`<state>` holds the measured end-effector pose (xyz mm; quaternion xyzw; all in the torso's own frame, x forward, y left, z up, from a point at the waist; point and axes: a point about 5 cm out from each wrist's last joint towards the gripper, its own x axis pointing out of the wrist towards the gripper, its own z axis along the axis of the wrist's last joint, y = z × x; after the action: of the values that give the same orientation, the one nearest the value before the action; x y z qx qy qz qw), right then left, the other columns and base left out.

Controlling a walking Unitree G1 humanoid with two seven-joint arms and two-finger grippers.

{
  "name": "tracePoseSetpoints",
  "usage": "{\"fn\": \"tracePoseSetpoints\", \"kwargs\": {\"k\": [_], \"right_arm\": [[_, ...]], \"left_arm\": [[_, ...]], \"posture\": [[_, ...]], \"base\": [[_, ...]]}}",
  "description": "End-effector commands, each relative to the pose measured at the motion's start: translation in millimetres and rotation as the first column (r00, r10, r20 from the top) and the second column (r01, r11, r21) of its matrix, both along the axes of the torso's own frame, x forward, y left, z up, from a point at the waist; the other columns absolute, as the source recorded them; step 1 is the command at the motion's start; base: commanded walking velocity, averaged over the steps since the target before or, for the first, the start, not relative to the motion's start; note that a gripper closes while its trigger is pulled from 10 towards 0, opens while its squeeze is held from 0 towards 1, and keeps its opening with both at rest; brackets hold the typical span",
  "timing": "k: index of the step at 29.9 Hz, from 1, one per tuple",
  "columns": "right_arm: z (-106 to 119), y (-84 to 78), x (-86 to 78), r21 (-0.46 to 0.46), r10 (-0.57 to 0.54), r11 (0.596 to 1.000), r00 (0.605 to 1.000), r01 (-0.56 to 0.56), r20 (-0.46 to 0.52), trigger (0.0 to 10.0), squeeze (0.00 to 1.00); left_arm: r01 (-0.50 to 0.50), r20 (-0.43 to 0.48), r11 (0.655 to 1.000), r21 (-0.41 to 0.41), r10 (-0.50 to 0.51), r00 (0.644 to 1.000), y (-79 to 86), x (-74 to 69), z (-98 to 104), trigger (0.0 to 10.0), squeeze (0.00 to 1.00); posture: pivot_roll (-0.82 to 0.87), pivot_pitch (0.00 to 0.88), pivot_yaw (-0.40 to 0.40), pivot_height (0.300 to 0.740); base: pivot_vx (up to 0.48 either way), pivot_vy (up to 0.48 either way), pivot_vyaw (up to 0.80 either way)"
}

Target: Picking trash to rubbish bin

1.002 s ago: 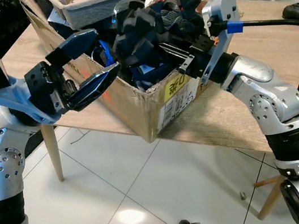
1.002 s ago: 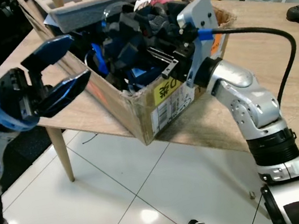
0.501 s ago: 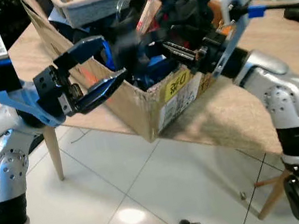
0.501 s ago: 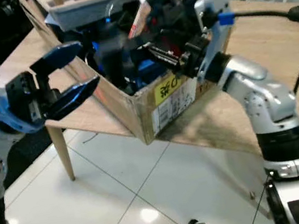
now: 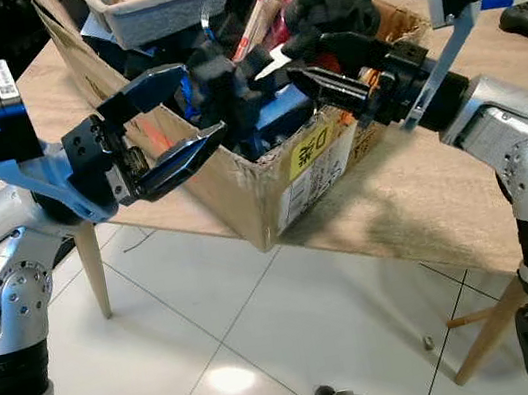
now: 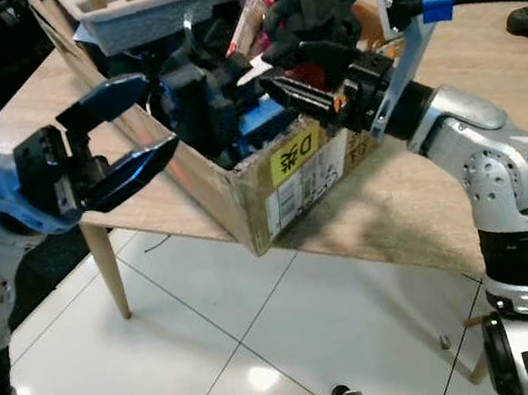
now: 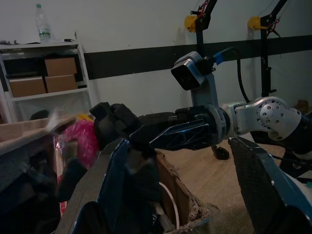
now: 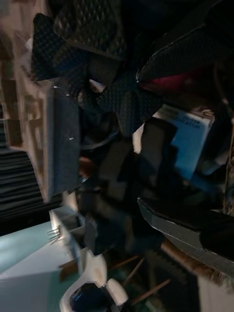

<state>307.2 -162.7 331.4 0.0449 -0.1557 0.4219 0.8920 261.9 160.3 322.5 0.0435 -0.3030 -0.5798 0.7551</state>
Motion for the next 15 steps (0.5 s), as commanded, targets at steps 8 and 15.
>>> {"fn": "tracePoseSetpoints", "kwargs": {"k": [8, 15], "right_arm": [[25.0, 0.7, -19.8, 0.193, 0.11, 0.969, 0.972, -0.151, 0.206, 10.0, 0.0], [33.1, 11.8, -18.1, 0.229, 0.12, 0.957, 0.964, -0.176, 0.238, 9.5, 0.0]], "left_arm": [[0.007, 0.024, 1.0, 0.003, -0.007, 1.0, -0.7, -2.6, 0.4, 10.0, 0.0], [0.01, 0.024, 1.0, -0.002, -0.01, 1.0, -0.5, -3.3, 0.3, 10.0, 0.0]], "posture": [[-0.07, 0.195, -0.016, 0.74], [-0.07, 0.198, -0.015, 0.74]], "base": [[0.0, 0.0, 0.0], [0.0, 0.0, 0.0]]}}
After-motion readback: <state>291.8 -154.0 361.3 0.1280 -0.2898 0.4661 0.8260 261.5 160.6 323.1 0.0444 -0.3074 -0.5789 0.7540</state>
